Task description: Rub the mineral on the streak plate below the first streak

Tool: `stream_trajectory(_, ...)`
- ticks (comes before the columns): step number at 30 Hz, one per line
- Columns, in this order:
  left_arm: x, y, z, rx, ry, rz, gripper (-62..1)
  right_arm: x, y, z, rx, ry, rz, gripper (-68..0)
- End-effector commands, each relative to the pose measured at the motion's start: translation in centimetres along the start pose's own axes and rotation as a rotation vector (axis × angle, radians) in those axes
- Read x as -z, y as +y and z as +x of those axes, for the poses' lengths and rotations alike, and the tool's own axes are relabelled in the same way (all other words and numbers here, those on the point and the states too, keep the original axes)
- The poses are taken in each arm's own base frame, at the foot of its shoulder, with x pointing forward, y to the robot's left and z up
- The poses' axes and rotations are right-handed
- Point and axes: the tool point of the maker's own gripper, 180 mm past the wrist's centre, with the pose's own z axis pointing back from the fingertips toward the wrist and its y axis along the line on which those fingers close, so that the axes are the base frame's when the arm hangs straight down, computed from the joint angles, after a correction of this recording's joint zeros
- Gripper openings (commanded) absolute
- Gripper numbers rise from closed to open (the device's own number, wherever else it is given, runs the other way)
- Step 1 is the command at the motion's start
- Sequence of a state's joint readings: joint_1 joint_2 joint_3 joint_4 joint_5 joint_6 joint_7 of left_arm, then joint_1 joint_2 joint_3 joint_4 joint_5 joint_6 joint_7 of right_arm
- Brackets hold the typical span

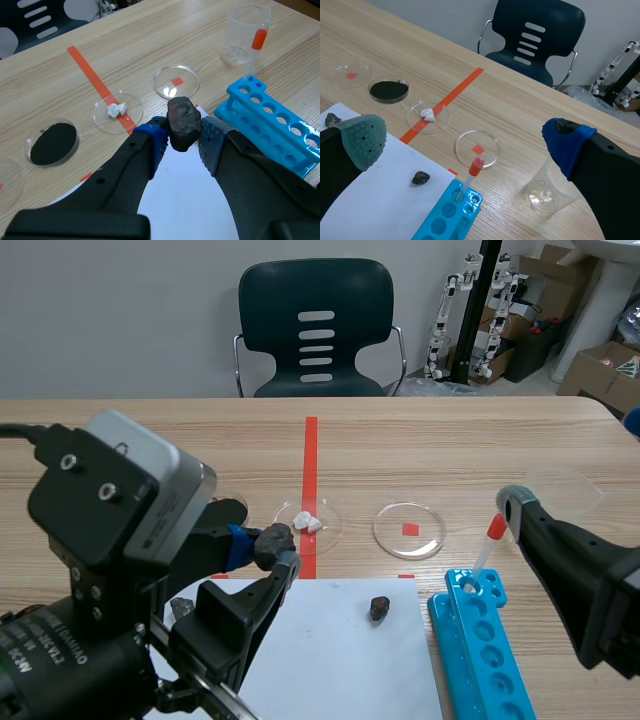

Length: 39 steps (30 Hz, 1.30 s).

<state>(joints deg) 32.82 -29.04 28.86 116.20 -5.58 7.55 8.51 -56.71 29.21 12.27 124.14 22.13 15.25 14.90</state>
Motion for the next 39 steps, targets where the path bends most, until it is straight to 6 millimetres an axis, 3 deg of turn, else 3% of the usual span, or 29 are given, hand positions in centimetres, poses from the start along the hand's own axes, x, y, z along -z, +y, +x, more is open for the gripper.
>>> stream_trajectory(1, 0.0, 0.1, 1.1, -0.003, -0.039, 0.006, -49.6, 0.2, -0.1, 1.2, -0.008, -0.042, -0.003, 0.4)
stream_trajectory(30, 0.1, 0.2, 1.2, -0.011, -0.04, 0.015, -49.6, 0.2, -0.1, 1.2, -0.008, -0.042, -0.003, 0.4)
stream_trajectory(39, -0.2, 2.3, -4.5, -0.046, 0.285, 0.111, -49.6, 0.2, -0.1, 1.2, -0.008, -0.042, -0.003, 0.4)
